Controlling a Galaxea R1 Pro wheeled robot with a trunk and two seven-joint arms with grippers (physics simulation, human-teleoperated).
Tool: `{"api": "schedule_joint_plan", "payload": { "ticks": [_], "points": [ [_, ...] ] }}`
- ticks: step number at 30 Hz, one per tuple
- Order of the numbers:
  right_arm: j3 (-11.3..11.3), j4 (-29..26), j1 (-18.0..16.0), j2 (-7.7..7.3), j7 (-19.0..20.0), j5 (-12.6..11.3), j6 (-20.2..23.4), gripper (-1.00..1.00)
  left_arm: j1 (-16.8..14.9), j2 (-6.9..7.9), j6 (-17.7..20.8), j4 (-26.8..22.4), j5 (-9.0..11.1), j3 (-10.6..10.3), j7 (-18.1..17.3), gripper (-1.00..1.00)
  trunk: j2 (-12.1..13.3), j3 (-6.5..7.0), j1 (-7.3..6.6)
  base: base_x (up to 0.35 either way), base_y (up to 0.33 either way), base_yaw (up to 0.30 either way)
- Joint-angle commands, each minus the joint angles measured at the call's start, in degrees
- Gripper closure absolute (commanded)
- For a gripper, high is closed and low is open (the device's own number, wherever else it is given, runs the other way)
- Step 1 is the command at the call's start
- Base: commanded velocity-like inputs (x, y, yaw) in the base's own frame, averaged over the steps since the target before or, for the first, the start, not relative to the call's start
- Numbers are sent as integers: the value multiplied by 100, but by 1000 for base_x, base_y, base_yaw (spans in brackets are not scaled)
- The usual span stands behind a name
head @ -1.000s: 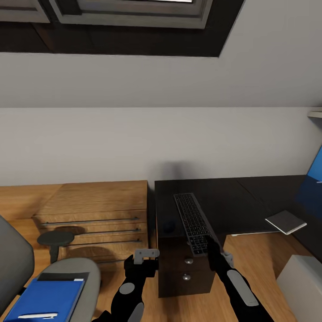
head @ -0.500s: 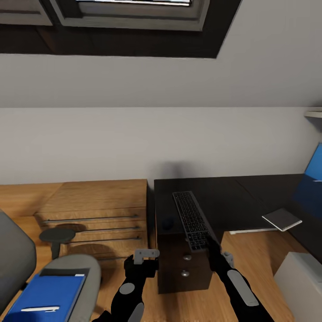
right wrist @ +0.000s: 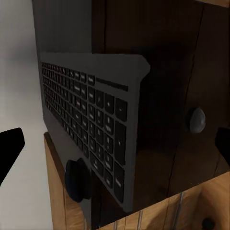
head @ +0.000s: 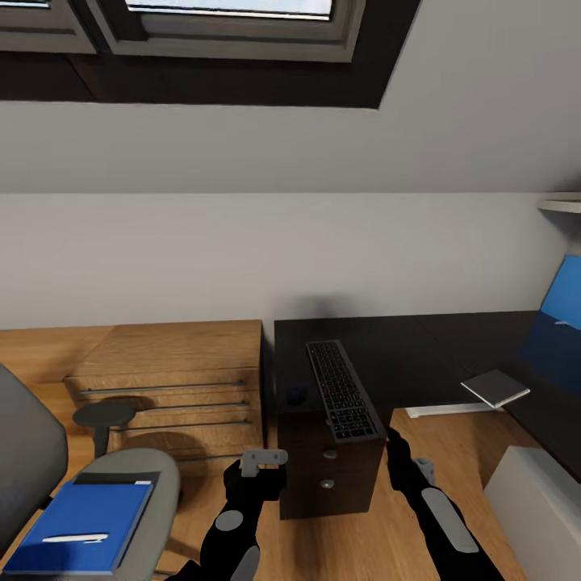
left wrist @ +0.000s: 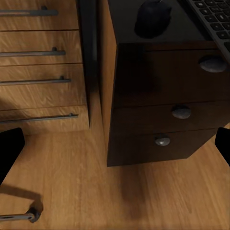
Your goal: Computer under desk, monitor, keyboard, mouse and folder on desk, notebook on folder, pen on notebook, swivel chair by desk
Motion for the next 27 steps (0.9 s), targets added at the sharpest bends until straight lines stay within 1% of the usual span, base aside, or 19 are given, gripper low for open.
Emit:
{"api": "schedule_joint_plan", "payload": {
  "ticks": [1, 5, 7, 8, 10, 11, 16, 17, 19, 20, 21, 23, 26, 27],
  "points": [
    [-42, -8, -3, -33, -16, -40, 34, -100, -6, 2, 14, -7, 46, -11, 48, -100, -4, -7, 0, -2, -2, 0],
    [-116, -8, -4, -181, -22, -40, 31, -100, -6, 2, 14, -8, 46, -11, 48, -100, -4, -7, 0, -1, 0, 0],
    [-172, -8, -8, -276, -23, -40, 30, -100, -6, 2, 14, -8, 46, -12, 48, -100, -4, -7, 0, 0, 0, 0],
    [-206, -8, -9, -350, -23, -40, 30, -100, -6, 2, 14, -8, 46, -12, 48, -100, -4, -7, 0, 0, 0, 0],
    [-230, -11, -10, -425, -23, -40, 33, -100, -6, 2, 14, -7, 46, -11, 48, -100, -4, -7, 0, 0, 0, 0],
    [-245, -18, -10, -509, -23, -40, 35, -100, -6, 2, 14, -7, 46, -11, 48, -100, -4, -7, 0, 0, 0, 0],
    [-261, -66, -11, -738, -23, -23, 63, -100, -6, 2, 14, -7, 44, -11, 48, -100, -4, -7, 0, 0, 0, 0],
    [-256, -93, -11, -847, -26, -15, 75, -100, -6, 2, 14, -7, 45, -11, 48, -100, -4, -7, 0, 0, 0, 0],
    [-241, -133, -11, -952, -30, -1, 84, -100, -6, 2, 18, -7, 45, -11, 48, -100, -4, -7, 0, 0, 0, 0],
    [-194, -280, -11, -1122, -99, 57, 130, -100, -6, 2, 21, -7, 45, -12, 48, -100, 36, 11, -22, 0, 0, 0],
    [-177, -338, -11, -1149, -162, 85, 159, -100, -6, 2, 21, -7, 45, -12, 48, -100, 76, 29, -44, 0, 0, 0],
    [-141, -477, -11, -1188, -384, 166, 257, -100, -6, 2, 22, -7, 44, -15, 48, -100, 156, 65, -88, 0, 0, 0],
    [-105, -742, -11, -1222, -956, 328, 519, -100, -6, 2, 23, -7, 41, -17, 48, -100, 276, 119, -153, 0, 0, 0],
    [-83, -1166, -11, -1242, -1960, 527, 1027, -100, -6, 2, 23, -7, 38, -19, 48, -100, 317, 137, -175, 0, 0, 0]
  ]
}}
